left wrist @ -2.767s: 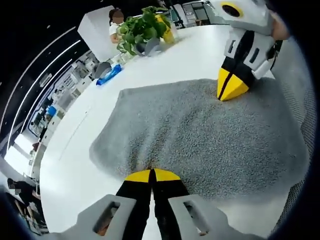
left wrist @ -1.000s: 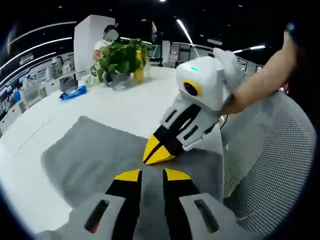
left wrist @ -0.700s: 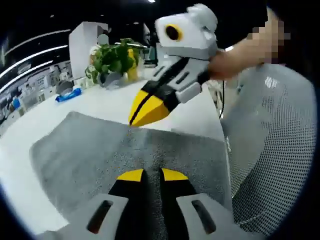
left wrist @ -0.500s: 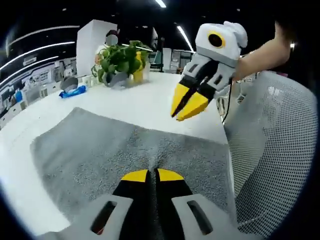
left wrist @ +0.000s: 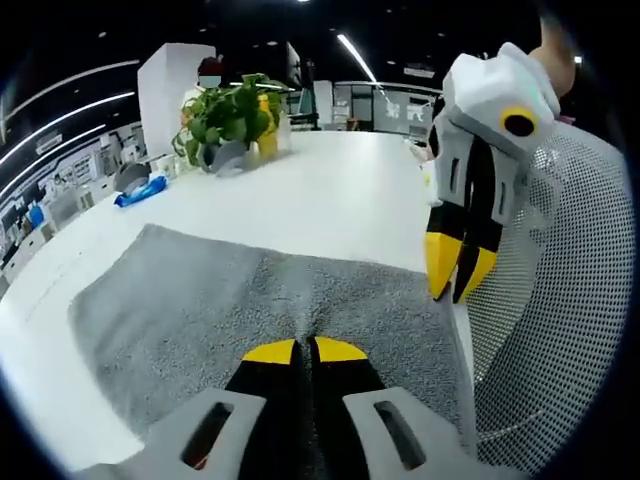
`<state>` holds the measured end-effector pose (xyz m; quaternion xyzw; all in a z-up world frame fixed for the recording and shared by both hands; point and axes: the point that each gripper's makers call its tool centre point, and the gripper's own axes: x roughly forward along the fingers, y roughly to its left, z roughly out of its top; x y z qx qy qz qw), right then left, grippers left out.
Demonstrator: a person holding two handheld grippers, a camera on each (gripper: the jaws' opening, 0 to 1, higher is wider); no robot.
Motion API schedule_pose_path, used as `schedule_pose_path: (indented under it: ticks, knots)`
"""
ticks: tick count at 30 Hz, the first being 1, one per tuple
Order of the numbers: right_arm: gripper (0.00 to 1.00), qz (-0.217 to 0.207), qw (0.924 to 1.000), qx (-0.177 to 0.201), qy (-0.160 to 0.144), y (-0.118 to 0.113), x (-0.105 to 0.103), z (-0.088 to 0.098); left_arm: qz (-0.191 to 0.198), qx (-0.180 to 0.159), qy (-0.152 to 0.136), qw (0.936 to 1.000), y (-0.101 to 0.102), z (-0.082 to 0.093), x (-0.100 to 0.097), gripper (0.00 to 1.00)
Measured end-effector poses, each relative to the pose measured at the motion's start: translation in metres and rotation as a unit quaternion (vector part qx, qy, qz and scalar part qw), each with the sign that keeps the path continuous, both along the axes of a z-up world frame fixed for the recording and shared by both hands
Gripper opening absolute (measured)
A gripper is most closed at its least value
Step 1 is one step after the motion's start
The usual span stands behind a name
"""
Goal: Fold the towel on the table until its edges align and the towel forms a compact rectangular stack.
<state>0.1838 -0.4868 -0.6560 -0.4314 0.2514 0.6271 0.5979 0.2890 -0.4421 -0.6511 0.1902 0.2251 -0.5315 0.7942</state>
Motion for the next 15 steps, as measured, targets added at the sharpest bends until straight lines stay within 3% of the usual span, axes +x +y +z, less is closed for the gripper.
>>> schedule_pose_path:
  ticks: [3,7,11,12,14,15]
  knots:
    - [0.11,0.015,0.9989,-0.022,-0.038,-0.006,0.001,0.002,-0.001,0.002,-0.001,1.0,0.0,0.0,0.0,0.06]
    - [0.08,0.024,0.9985,-0.025,-0.042,-0.004,0.004,-0.003,-0.002,0.002,0.0,1.0,0.0,0.0,0.0,0.06]
    - [0.04,0.039,0.9969,-0.014,-0.067,0.001,0.008,-0.005,-0.002,0.004,-0.002,1.0,0.0,0.0,-0.001,0.06]
    - [0.04,0.033,0.9976,-0.018,-0.058,0.0,0.009,-0.006,-0.004,0.006,-0.001,1.0,0.0,0.001,-0.001,0.06]
    - [0.02,-0.042,0.9991,0.001,0.009,0.0,0.009,-0.003,-0.041,0.047,-0.015,0.9979,0.001,0.006,-0.005,0.05]
    - [0.01,-0.101,0.9931,0.017,0.058,0.0,0.011,0.001,-0.055,0.05,-0.021,0.997,-0.001,0.011,-0.008,0.04]
